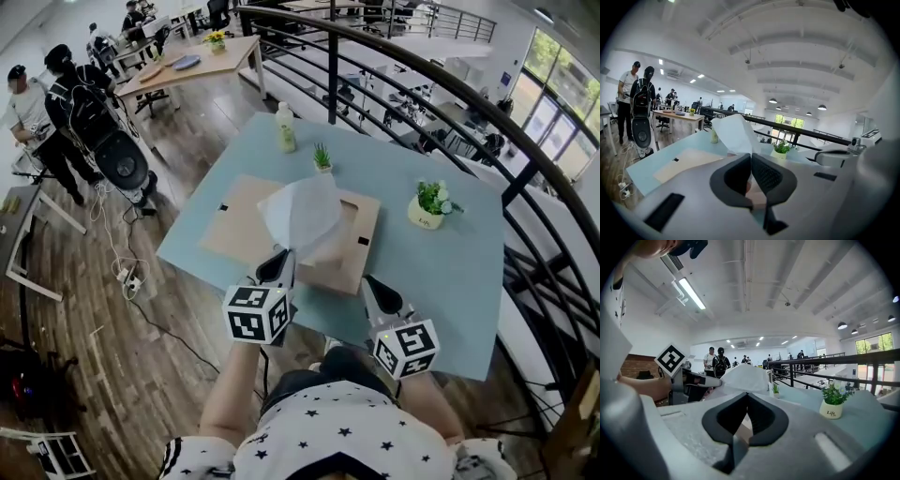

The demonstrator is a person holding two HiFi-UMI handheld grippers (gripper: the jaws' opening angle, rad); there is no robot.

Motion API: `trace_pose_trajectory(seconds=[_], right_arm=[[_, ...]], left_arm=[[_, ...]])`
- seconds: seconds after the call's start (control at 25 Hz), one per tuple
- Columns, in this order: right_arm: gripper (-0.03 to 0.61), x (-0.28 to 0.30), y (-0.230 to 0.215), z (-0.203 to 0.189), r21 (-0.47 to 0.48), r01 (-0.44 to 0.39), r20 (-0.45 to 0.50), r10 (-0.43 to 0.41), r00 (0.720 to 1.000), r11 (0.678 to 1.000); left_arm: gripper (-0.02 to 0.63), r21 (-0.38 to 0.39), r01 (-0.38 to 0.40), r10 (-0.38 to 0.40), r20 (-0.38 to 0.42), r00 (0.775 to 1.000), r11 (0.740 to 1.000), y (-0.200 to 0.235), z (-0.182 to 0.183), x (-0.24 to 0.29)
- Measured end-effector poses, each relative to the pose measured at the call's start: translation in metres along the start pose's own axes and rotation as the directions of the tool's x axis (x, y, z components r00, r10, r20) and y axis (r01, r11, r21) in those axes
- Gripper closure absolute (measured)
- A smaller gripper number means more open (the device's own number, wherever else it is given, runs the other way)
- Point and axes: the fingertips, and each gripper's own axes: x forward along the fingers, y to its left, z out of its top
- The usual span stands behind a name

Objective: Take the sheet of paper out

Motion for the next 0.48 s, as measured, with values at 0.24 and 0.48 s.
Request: trace_pose_trajectory(seconds=[0.24, 0.48], right_arm=[[0.571, -0.011, 0.004, 0.009, -0.009, 0.02, 0.03, -0.02, 0.999, 1.0], [0.572, -0.021, 0.005, 0.012, -0.024, 0.034, 0.048, -0.033, 0.998, 0.999]], left_arm=[[0.604, -0.002, 0.025, -0.025, 0.062, 0.998, 1.0, -0.022, 0.005, -0.033], [0.604, -0.027, 0.049, -0.045, 0.11, 0.993, 0.998, -0.036, 0.003, -0.054]])
